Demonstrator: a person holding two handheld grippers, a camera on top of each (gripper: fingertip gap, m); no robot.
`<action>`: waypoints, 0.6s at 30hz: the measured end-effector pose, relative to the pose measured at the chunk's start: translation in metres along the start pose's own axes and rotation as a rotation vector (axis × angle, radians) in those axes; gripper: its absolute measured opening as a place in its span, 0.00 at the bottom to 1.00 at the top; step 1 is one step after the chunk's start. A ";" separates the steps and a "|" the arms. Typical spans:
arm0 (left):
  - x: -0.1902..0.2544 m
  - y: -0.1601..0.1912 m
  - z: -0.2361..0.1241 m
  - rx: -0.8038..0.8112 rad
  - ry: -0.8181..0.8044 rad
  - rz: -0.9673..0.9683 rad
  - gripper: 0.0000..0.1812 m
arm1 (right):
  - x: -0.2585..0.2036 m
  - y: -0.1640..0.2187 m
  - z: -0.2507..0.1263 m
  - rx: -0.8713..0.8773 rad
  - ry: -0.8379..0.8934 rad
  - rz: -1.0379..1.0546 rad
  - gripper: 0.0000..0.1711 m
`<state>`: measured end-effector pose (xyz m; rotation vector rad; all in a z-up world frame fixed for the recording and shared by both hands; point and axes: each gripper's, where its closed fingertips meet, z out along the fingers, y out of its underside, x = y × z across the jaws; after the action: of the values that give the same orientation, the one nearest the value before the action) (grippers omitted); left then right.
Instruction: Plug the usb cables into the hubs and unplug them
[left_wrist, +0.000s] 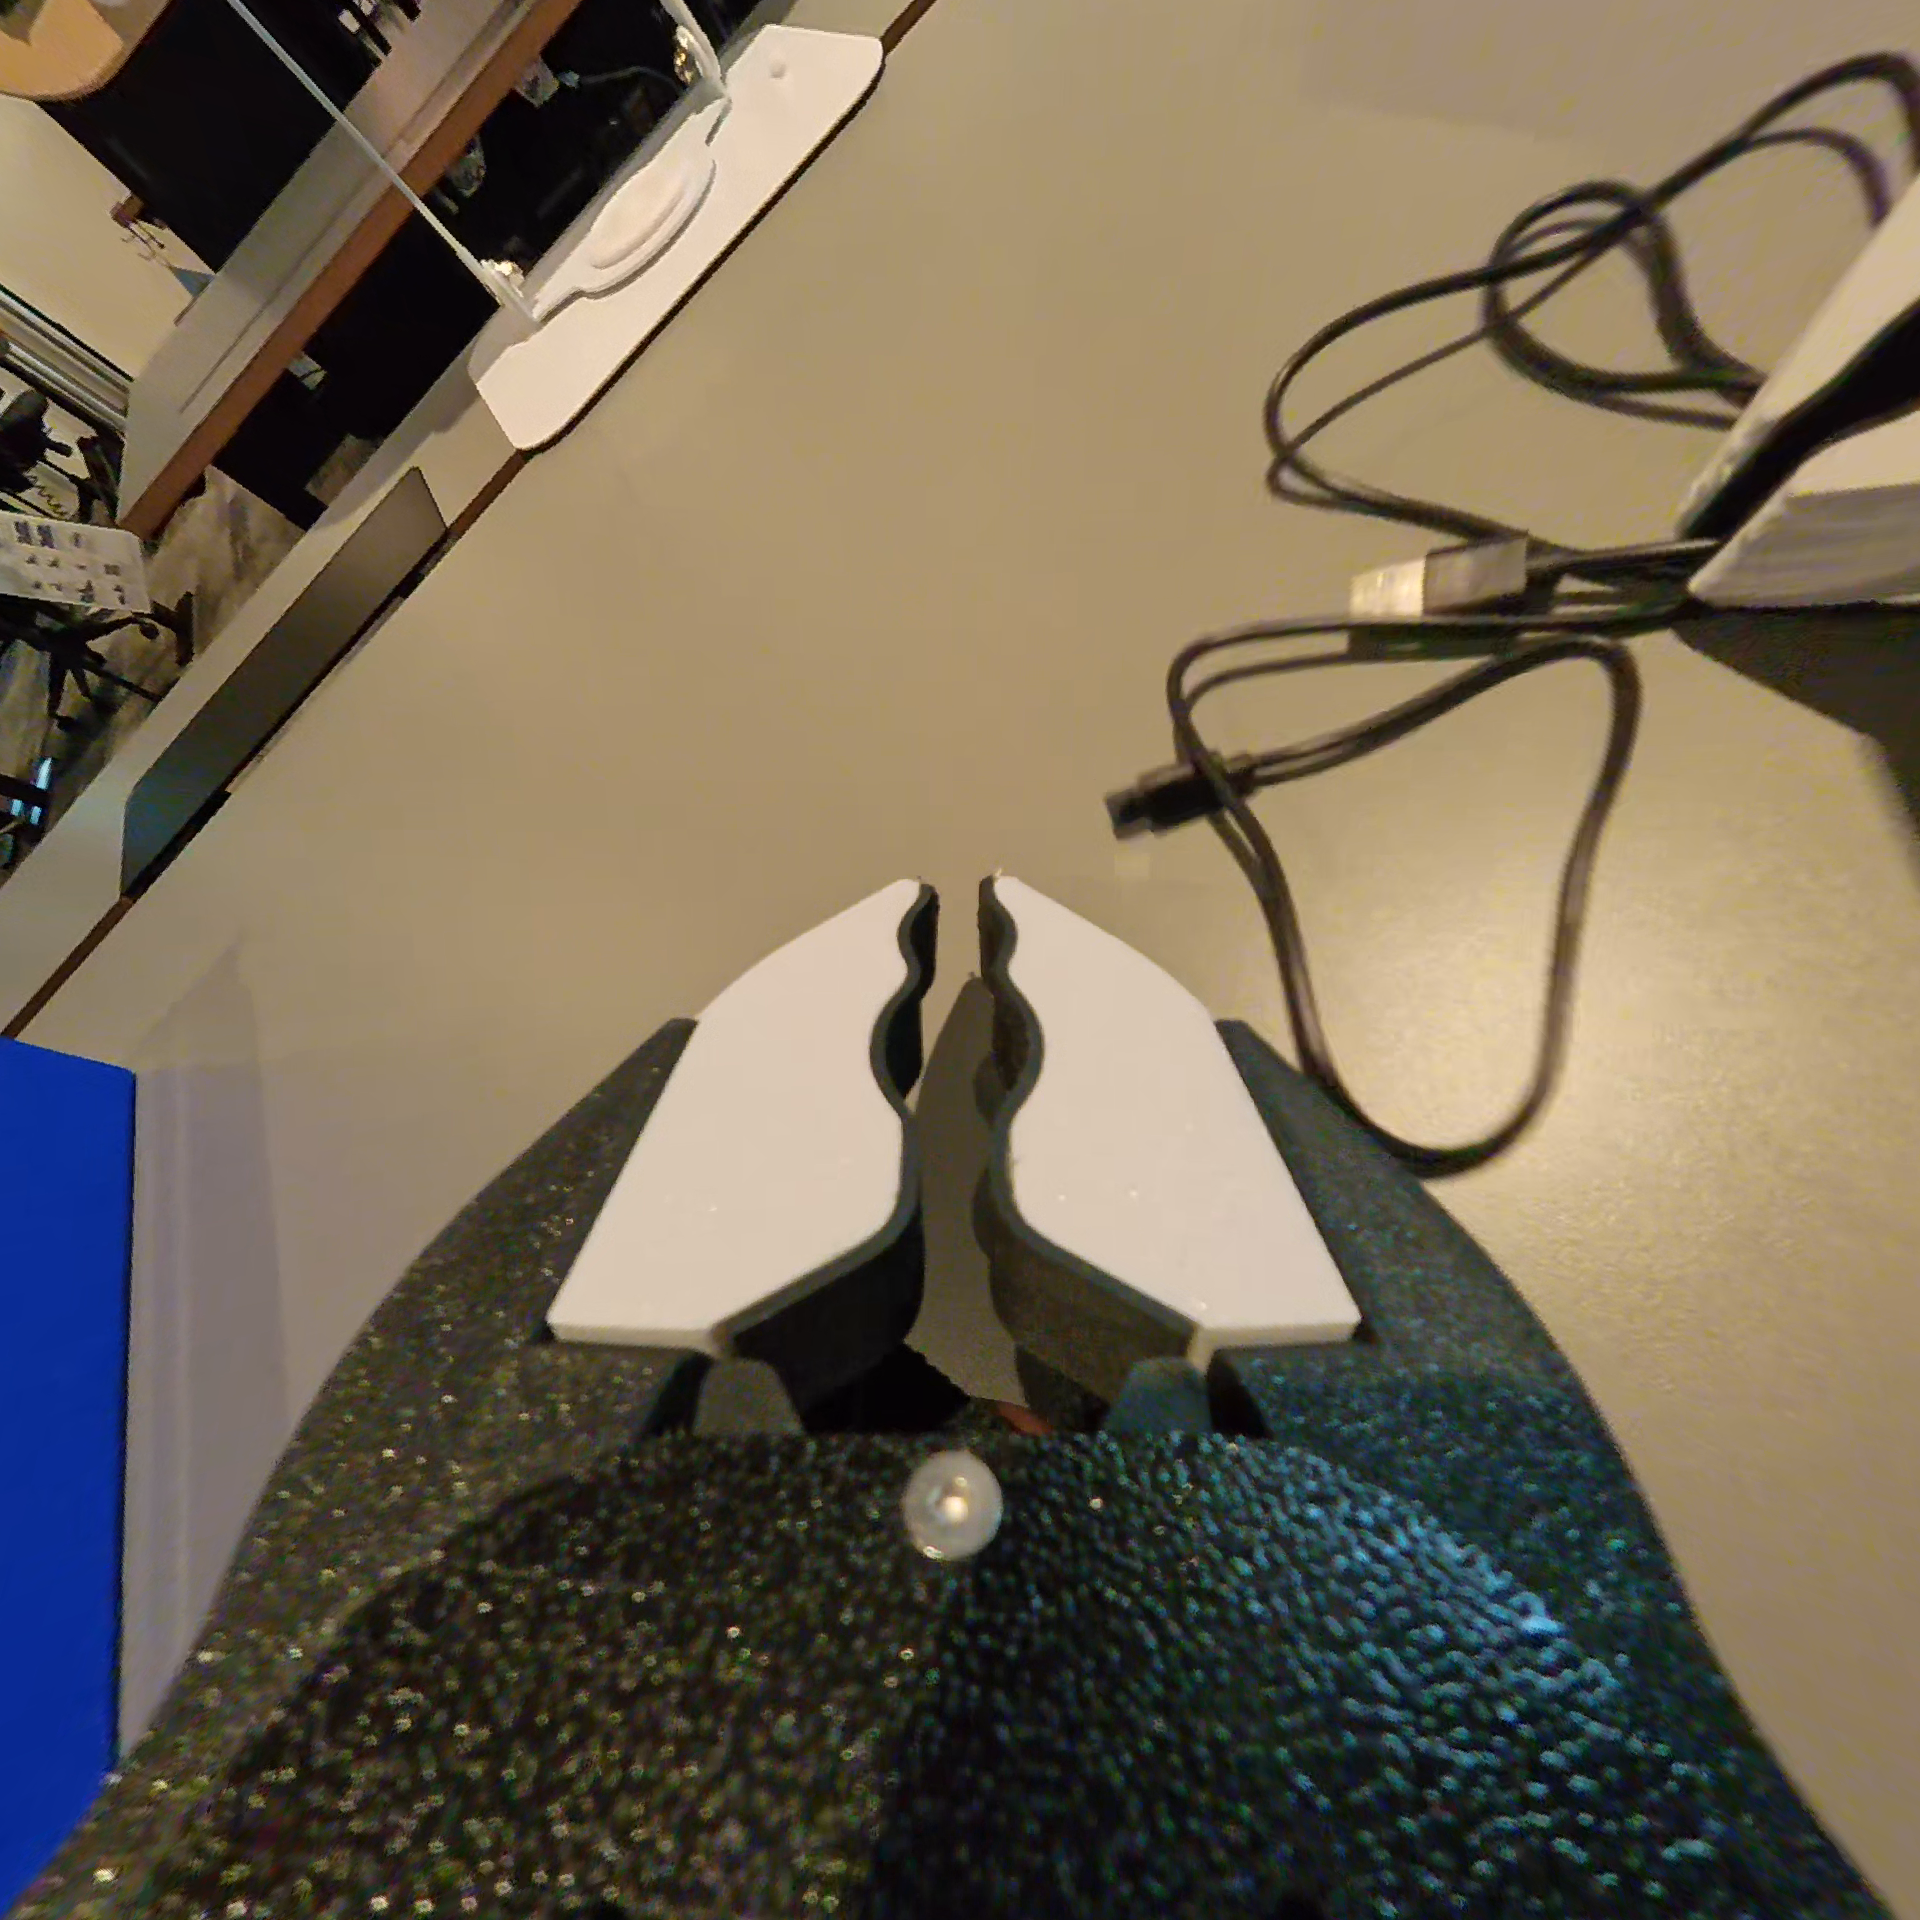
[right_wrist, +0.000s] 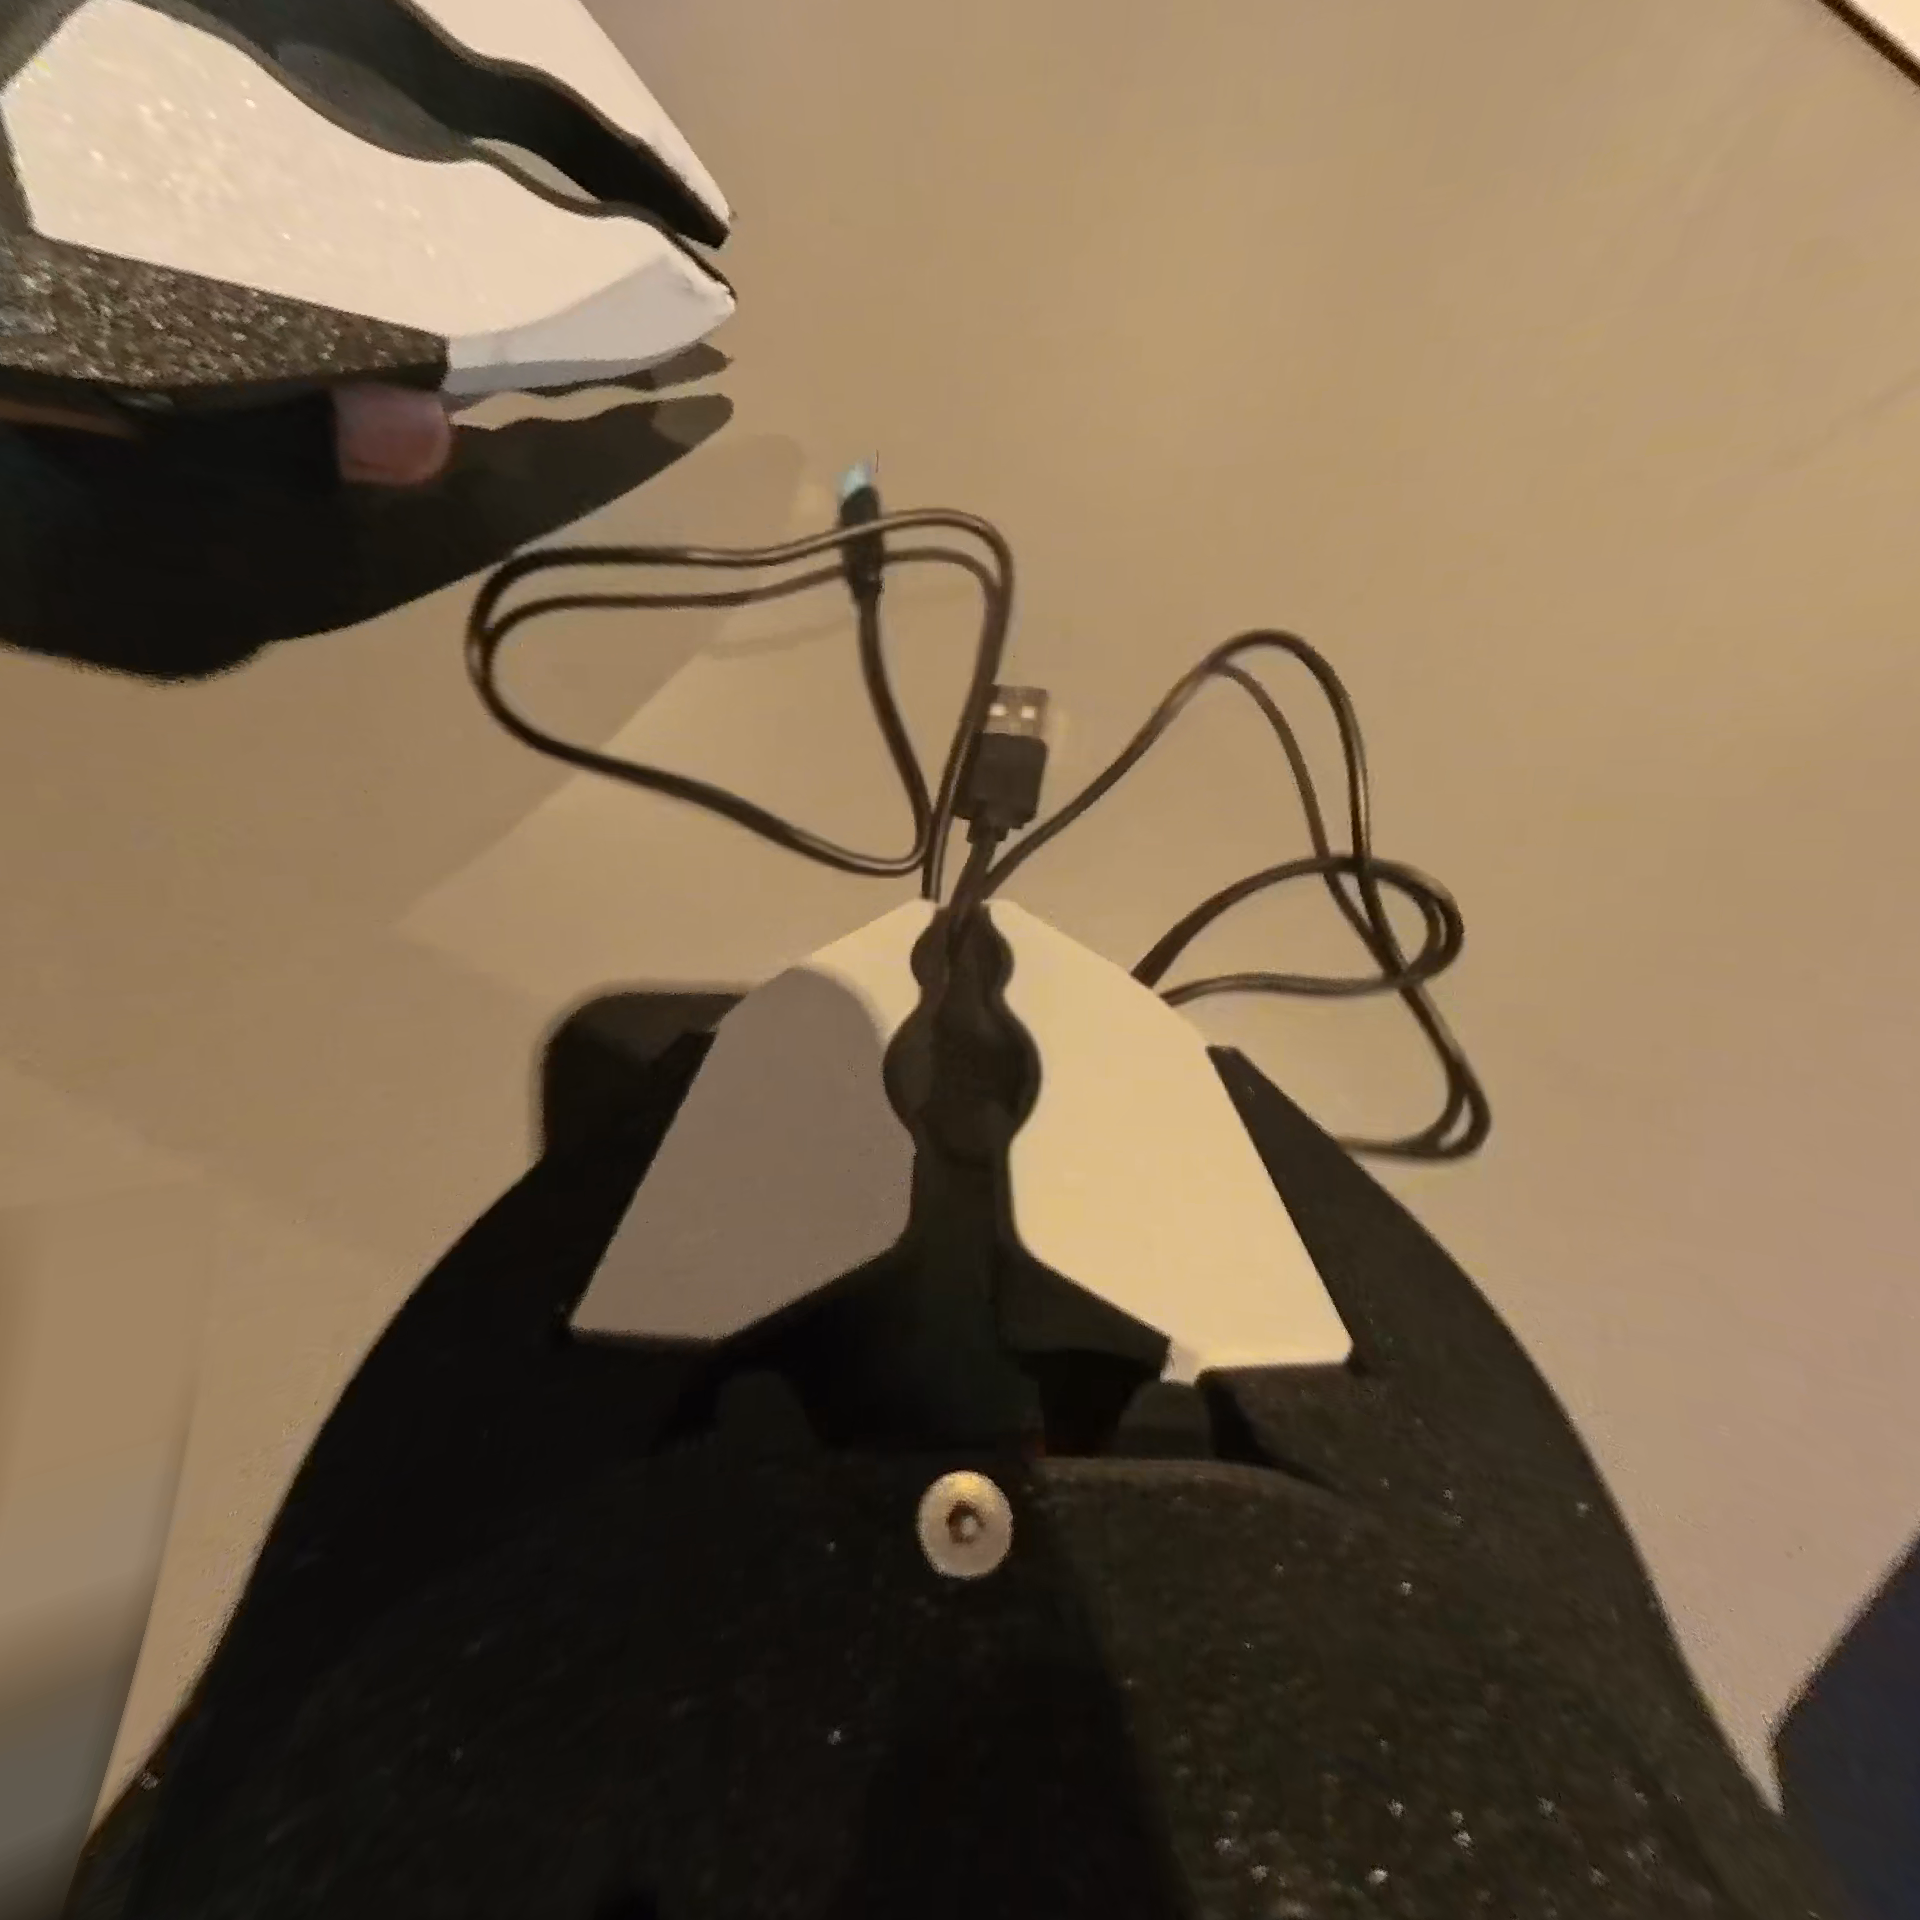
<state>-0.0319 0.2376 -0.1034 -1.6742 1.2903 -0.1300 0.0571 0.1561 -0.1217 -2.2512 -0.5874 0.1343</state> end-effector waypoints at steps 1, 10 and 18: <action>0.000 0.000 0.000 -0.001 -0.002 0.003 0.04 | -0.001 0.000 0.000 0.000 -0.004 -0.004 0.02; -0.002 -0.001 -0.001 0.008 -0.009 -0.007 0.04 | -0.001 -0.014 -0.013 0.136 0.011 -0.028 0.01; -0.004 -0.002 -0.002 0.022 -0.010 -0.022 0.04 | 0.013 -0.028 -0.032 0.295 0.077 -0.016 0.01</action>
<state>-0.0330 0.2392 -0.0991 -1.6686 1.2591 -0.1477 0.0666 0.1567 -0.0785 -1.9567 -0.5084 0.1180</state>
